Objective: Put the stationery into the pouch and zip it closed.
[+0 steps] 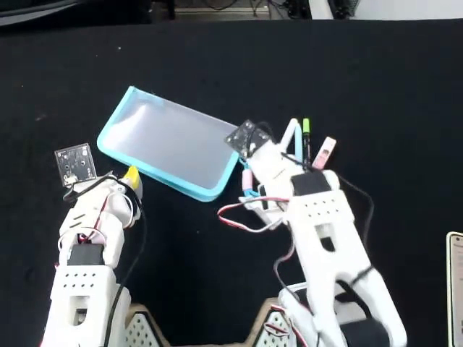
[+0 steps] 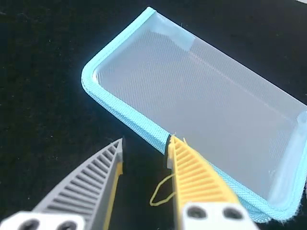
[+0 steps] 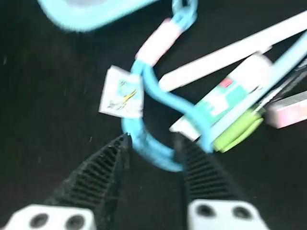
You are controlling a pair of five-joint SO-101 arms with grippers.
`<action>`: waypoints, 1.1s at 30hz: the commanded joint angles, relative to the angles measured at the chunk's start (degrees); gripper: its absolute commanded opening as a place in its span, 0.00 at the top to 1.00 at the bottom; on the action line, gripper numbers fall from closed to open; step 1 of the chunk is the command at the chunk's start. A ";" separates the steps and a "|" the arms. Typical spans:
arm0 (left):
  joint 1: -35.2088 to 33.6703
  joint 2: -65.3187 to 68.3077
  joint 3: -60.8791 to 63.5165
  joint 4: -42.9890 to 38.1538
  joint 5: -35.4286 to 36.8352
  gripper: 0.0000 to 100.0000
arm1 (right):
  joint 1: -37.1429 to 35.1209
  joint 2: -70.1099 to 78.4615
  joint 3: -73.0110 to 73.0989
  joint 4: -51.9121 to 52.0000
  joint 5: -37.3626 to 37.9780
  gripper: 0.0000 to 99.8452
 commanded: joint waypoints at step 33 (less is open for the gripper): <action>0.40 0.26 -2.86 -1.05 0.09 0.84 | 3.60 34.15 -23.16 -11.60 -11.78 0.99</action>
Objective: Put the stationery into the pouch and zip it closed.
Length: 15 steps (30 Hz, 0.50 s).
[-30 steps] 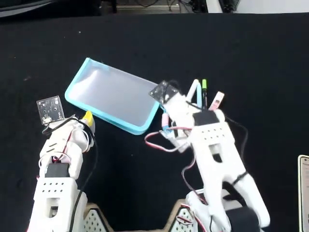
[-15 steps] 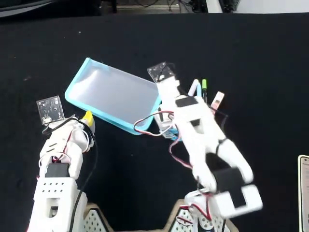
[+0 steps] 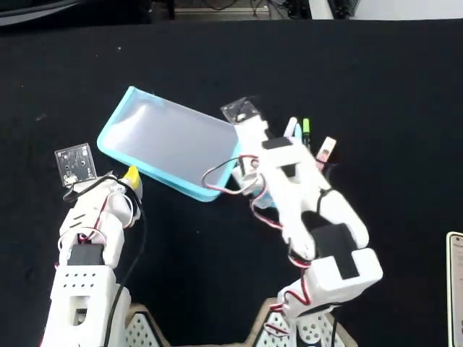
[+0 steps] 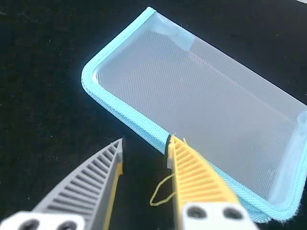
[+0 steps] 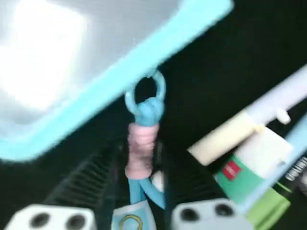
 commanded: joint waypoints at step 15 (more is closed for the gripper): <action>0.66 0.26 -2.86 -1.05 0.09 0.84 | 0.44 -12.26 4.70 14.59 11.60 0.92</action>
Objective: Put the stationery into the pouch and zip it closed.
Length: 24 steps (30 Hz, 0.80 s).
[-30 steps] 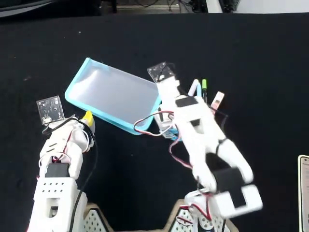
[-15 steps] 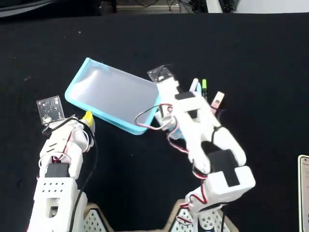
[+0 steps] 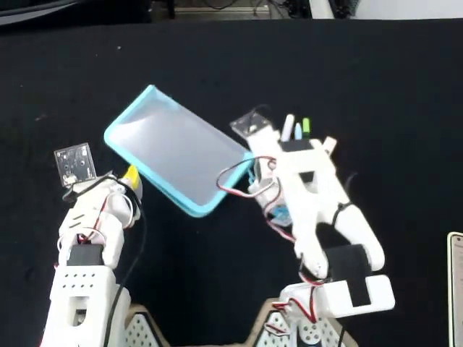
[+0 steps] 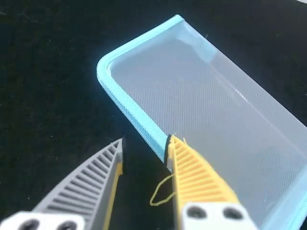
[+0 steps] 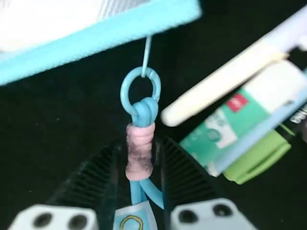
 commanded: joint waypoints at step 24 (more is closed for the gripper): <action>0.57 0.26 -2.86 -1.05 0.00 0.84 | -4.13 -2.86 7.78 -21.80 -2.55 0.81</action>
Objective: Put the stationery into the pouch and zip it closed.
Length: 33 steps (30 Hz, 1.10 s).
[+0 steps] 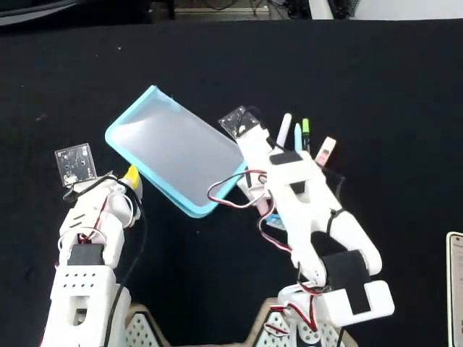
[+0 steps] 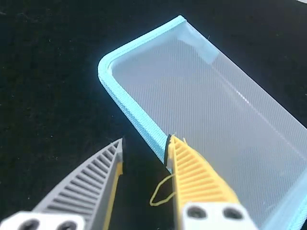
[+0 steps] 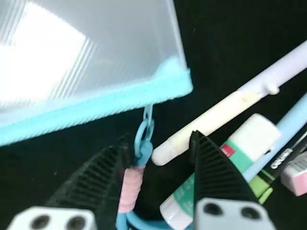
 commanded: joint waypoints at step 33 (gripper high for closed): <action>0.40 0.26 -2.86 -1.05 0.00 0.84 | -2.29 4.44 -2.51 1.67 8.70 0.91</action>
